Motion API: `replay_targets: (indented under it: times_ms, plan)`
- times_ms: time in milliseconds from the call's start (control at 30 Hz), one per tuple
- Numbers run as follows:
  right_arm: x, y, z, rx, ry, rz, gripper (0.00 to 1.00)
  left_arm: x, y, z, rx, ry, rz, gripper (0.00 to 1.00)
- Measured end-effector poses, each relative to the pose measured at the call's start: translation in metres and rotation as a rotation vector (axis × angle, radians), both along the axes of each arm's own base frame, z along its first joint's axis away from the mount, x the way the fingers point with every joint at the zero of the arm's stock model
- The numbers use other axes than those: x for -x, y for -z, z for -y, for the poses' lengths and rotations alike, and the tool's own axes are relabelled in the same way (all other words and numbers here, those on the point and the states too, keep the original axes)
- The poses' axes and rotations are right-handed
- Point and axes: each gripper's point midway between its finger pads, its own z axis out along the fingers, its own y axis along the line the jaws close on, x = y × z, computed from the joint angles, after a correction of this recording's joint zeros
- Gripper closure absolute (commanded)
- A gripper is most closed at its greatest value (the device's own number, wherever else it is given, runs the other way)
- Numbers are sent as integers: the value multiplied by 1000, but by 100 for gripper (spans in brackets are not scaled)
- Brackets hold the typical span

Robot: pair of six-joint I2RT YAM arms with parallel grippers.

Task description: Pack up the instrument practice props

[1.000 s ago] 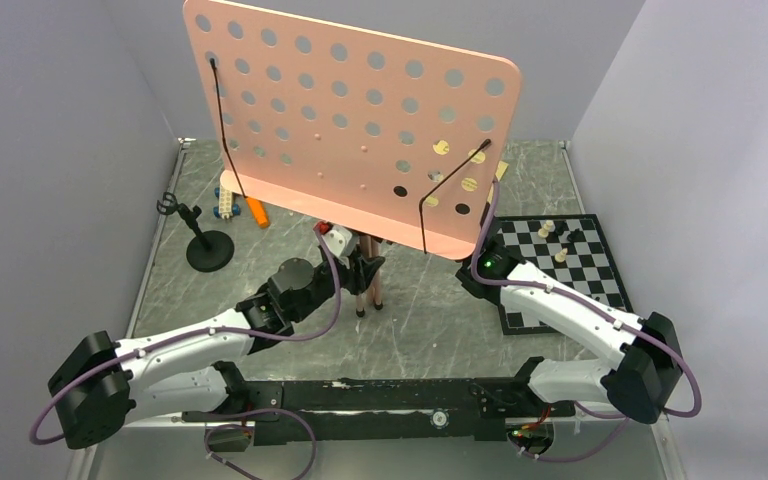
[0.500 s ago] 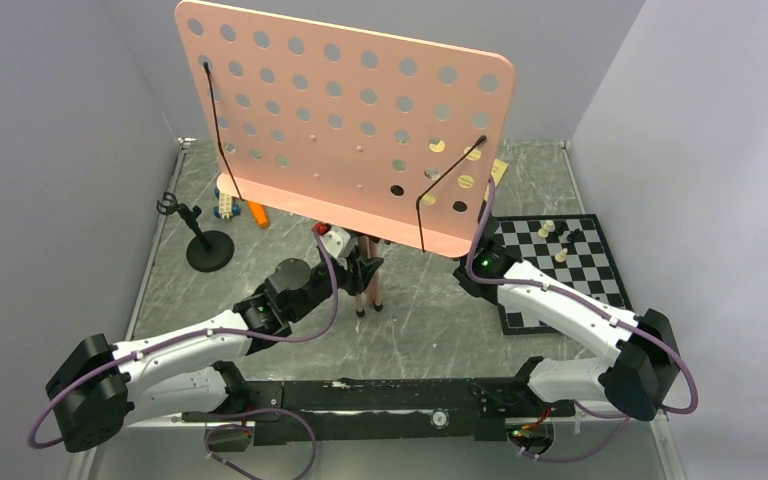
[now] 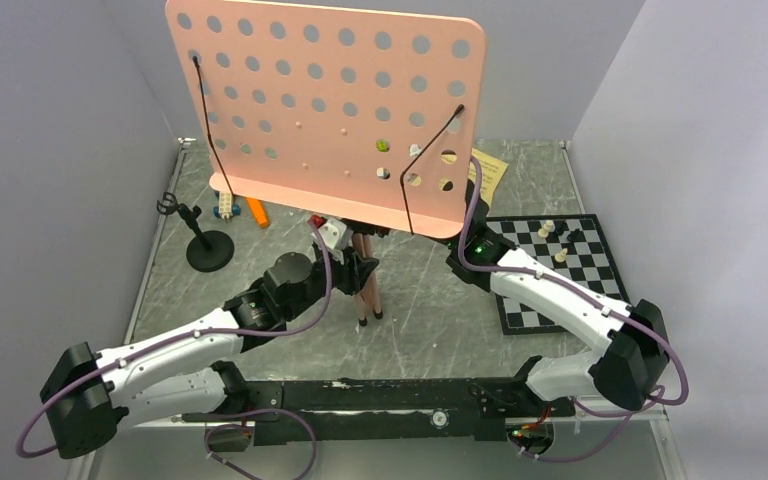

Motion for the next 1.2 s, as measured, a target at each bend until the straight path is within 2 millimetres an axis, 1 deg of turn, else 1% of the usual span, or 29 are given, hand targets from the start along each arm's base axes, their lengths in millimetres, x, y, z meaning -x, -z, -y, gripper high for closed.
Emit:
replay_targets:
  times_ms: [100, 200, 333, 533, 633, 833, 933, 1200]
  plan:
    - [-1, -1, 0, -9, -16, -62, 100, 7, -1, -4, -10, 5, -33, 100]
    - [1, 0, -3, -30, -68, -142, 100, 15, -3, -10, -22, 9, -57, 100]
    - [-3, 2, -5, -64, -131, -265, 100, 24, -3, -18, -46, 12, -103, 100]
    - [-22, 7, -7, -135, -178, -452, 100, 31, -11, -27, -40, 0, -153, 100]
    - [-36, 9, -8, -174, -169, -525, 100, 29, -17, -28, -21, -20, -155, 100]
    - [-57, 22, -9, -234, -159, -651, 100, 23, -19, -31, 13, -65, -156, 100]
    - [-65, 32, -11, -240, -151, -695, 100, 19, -14, -30, 27, -85, -155, 100]
    - [-78, 66, -19, -218, -135, -776, 100, 11, 14, -34, 16, -147, -172, 100]
